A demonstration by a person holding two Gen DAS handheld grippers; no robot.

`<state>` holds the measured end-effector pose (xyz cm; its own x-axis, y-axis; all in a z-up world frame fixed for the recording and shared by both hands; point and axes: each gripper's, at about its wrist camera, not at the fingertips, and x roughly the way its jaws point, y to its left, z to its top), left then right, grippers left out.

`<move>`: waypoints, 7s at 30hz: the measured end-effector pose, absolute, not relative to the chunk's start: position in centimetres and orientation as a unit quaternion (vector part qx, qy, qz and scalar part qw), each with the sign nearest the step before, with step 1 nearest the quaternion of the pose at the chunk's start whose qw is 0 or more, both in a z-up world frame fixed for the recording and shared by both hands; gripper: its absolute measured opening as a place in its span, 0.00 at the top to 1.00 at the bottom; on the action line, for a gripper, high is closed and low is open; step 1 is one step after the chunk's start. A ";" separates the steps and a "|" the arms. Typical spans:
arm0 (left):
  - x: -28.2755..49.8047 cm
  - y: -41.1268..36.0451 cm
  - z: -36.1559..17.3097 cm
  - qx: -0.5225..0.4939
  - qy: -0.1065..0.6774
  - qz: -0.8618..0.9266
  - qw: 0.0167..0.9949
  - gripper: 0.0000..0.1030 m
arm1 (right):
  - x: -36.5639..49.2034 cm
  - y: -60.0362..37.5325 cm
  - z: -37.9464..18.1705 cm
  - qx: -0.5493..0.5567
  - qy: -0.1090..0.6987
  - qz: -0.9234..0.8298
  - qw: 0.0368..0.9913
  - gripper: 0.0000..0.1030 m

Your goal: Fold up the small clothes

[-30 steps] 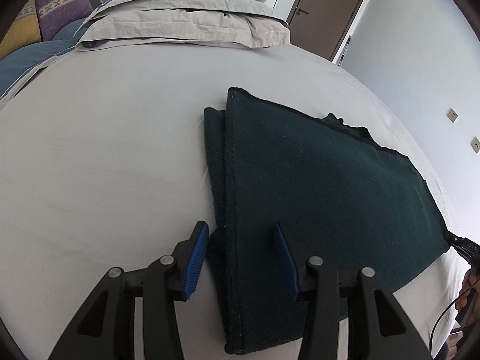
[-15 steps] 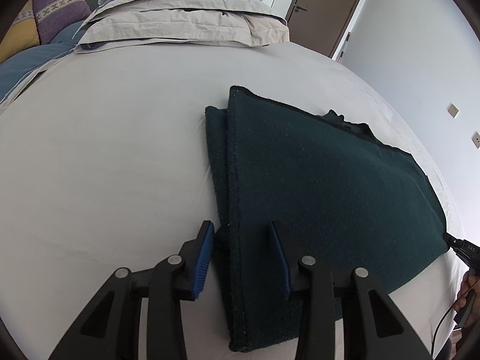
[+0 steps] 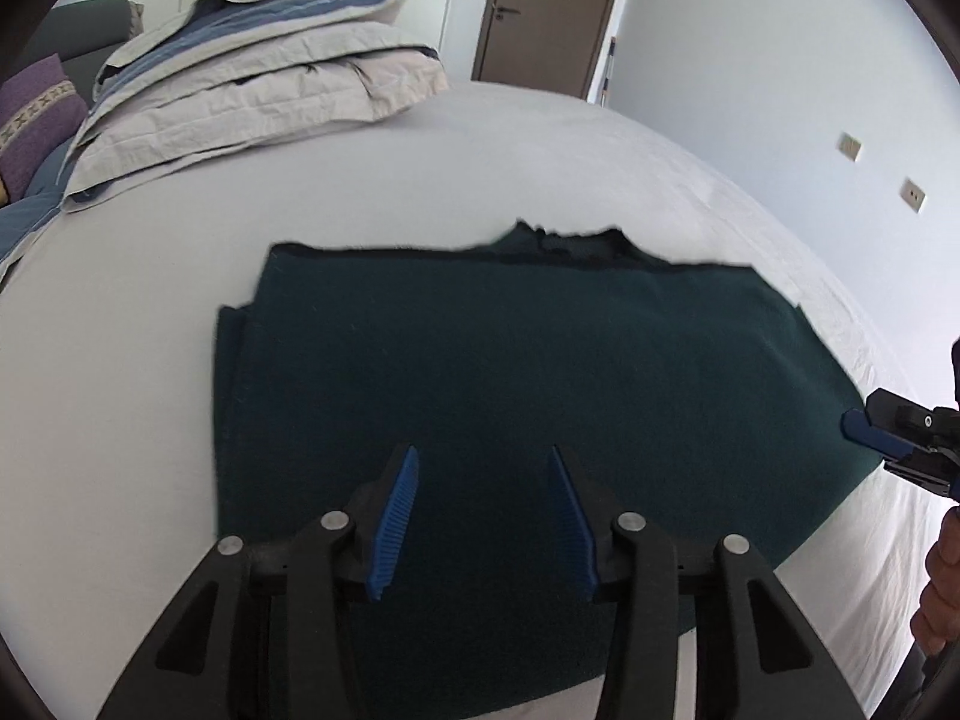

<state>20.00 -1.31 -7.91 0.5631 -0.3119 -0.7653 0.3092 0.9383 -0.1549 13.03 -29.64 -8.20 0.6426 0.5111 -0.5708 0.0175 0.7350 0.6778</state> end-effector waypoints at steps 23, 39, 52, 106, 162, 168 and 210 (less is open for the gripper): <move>18.5 -1.5 -10.4 0.025 0.426 -0.178 0.886 0.50 | 7.3 -35.6 -6.3 0.298 0.325 -0.050 0.896 0.76; 18.6 -1.1 -10.3 0.014 0.424 -0.185 0.886 0.50 | 18.3 -27.5 -11.6 0.358 0.386 0.080 0.846 0.47; 22.9 4.0 -5.6 -0.116 0.398 -0.182 0.891 0.50 | 16.5 -35.3 -7.5 0.340 0.327 -0.017 0.882 0.44; 22.7 13.8 -11.8 -0.355 0.455 -0.198 0.792 0.25 | 13.4 -32.0 -1.9 0.313 0.286 0.036 0.905 0.00; 27.2 -15.9 -7.0 -0.260 0.524 -0.375 0.719 0.85 | 21.4 -40.4 -11.0 0.495 0.371 0.125 0.776 0.15; 25.4 -15.7 -5.6 -0.281 0.502 -0.405 0.710 0.46 | 21.8 -41.6 -12.4 0.509 0.379 0.131 0.762 0.16; 19.3 -9.7 -8.4 -0.277 0.479 -0.382 0.740 0.46 | 26.7 -33.3 -12.6 0.343 0.533 0.107 0.766 0.85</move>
<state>19.28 -9.69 -8.39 0.2491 -0.8311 -0.4973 0.3013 0.5545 -0.7758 26.70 -33.33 -12.64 0.4094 0.5293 -0.7431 0.2028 0.7413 0.6398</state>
